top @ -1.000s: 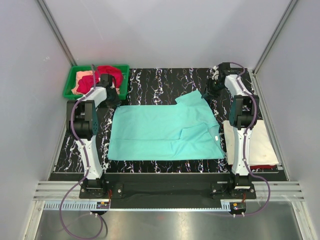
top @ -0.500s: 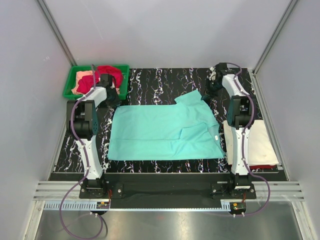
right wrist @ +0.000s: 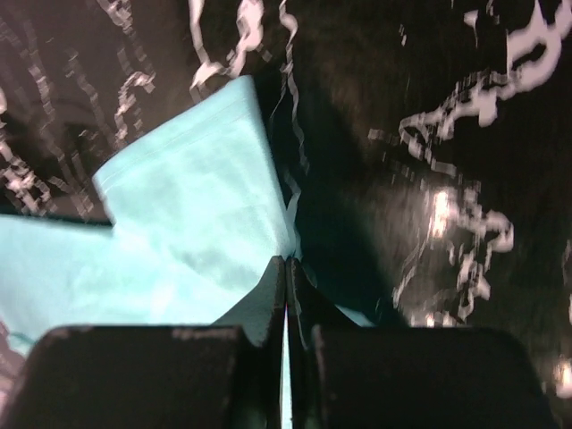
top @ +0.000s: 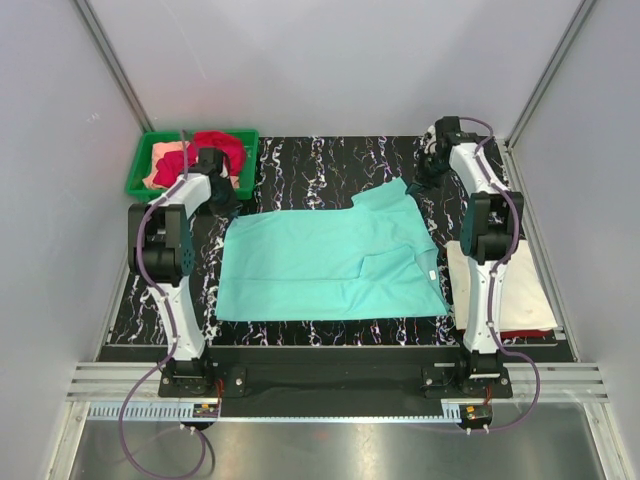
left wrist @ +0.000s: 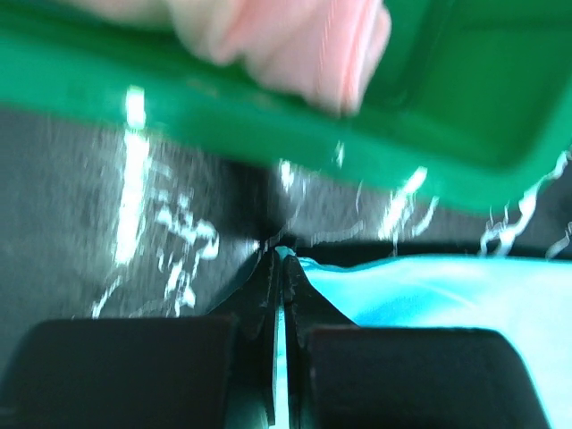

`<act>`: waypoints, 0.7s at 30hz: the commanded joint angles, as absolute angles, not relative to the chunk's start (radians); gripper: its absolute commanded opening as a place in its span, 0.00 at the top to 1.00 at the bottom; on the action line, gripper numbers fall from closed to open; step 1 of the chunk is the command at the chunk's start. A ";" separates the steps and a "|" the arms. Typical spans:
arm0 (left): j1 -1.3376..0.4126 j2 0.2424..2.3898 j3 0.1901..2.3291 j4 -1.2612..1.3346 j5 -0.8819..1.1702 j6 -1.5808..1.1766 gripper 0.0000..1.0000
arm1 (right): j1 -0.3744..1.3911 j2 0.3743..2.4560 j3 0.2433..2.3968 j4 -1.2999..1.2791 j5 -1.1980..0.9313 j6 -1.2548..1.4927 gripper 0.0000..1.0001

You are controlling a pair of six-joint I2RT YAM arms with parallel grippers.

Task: Fold and stack the t-shirts
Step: Fold the tshirt

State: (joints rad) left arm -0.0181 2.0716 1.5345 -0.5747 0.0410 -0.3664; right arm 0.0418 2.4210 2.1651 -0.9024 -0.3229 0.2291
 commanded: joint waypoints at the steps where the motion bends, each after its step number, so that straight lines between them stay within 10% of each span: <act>1: -0.020 1.947 1.503 -0.592 0.055 -0.351 1.00 | 0.043 2.249 2.100 -0.893 -0.318 0.273 1.00; 21: -0.012 1.684 1.292 -0.684 -0.075 -0.385 1.00 | 0.041 1.902 1.657 -0.925 -0.348 0.310 1.00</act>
